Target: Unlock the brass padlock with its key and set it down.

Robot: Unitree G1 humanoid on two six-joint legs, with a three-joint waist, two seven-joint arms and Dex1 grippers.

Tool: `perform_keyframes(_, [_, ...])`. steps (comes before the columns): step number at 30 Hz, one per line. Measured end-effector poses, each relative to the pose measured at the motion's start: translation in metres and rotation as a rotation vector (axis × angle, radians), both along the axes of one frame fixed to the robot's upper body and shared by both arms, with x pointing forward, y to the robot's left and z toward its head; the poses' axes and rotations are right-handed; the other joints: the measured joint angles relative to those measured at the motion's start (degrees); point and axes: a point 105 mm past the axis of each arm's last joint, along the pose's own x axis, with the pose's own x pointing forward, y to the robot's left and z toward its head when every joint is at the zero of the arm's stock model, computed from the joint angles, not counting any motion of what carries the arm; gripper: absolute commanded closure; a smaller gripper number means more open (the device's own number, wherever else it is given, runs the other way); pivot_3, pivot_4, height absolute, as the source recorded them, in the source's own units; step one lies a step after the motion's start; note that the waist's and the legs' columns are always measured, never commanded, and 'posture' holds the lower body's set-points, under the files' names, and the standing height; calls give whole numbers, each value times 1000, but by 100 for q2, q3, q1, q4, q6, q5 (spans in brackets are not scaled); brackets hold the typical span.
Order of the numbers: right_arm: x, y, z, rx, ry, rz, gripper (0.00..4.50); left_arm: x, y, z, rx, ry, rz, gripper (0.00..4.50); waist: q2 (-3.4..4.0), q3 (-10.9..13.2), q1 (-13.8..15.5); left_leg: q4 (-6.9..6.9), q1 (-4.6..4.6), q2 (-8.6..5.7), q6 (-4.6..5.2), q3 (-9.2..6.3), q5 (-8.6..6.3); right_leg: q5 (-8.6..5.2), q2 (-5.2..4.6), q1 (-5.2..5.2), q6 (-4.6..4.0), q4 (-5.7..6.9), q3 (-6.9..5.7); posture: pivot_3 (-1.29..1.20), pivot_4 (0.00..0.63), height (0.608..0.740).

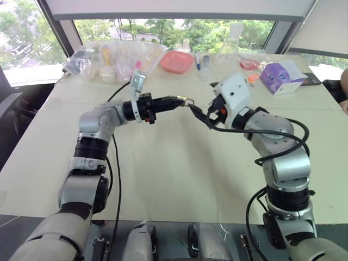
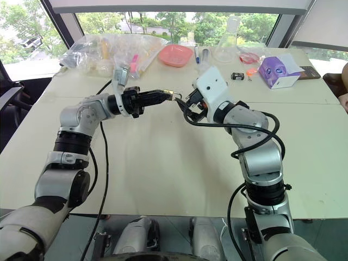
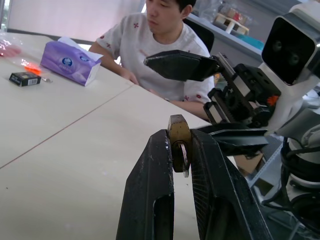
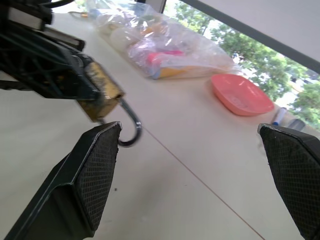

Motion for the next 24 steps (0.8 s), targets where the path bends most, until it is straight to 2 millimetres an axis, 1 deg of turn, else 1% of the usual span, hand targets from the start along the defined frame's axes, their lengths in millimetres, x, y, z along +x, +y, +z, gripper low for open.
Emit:
perform_keyframes(2, [5,-3,-5,4,22,-19,40,-3,0,-1,-10,7,-11,4500,0,0,0,0,0,0,0,0,0,0,0,0,0,0,0,0,150,733])
perform_keyframes(6, [10,-8,-12,12,57,-44,40,-6,1,3,-6,-11,-17,4500,0,0,3,0,0,0,0,0,0,0,0,0,0,-1,0,0,150,733])
perform_keyframes(9, [9,-7,-13,-1,68,-23,40,-7,1,6,-12,-19,-15,4500,0,0,4,0,0,0,0,-1,0,0,0,0,0,-1,0,0,150,733])
perform_keyframes(12, [5,1,-18,-9,93,35,40,-6,1,6,-11,-18,-8,4500,0,0,0,-1,0,0,0,-1,0,0,0,0,0,-1,0,0,150,733])
perform_keyframes(15, [1,4,-22,-12,121,65,40,-6,0,6,-13,-21,-7,4500,0,0,2,-1,0,0,0,-2,0,0,0,0,0,-1,0,0,150,733])
perform_keyframes(21, [-1,1,-22,-18,125,56,40,-4,0,3,-16,-24,2,4500,0,0,8,-1,0,0,1,-2,0,0,0,0,0,-2,0,0,150,733])
perform_keyframes(24, [0,-9,-24,-77,118,15,40,-3,-1,1,-13,-15,1,4500,0,0,16,-1,-2,-1,1,-1,-1,0,-1,1,0,-4,0,0,150,733])
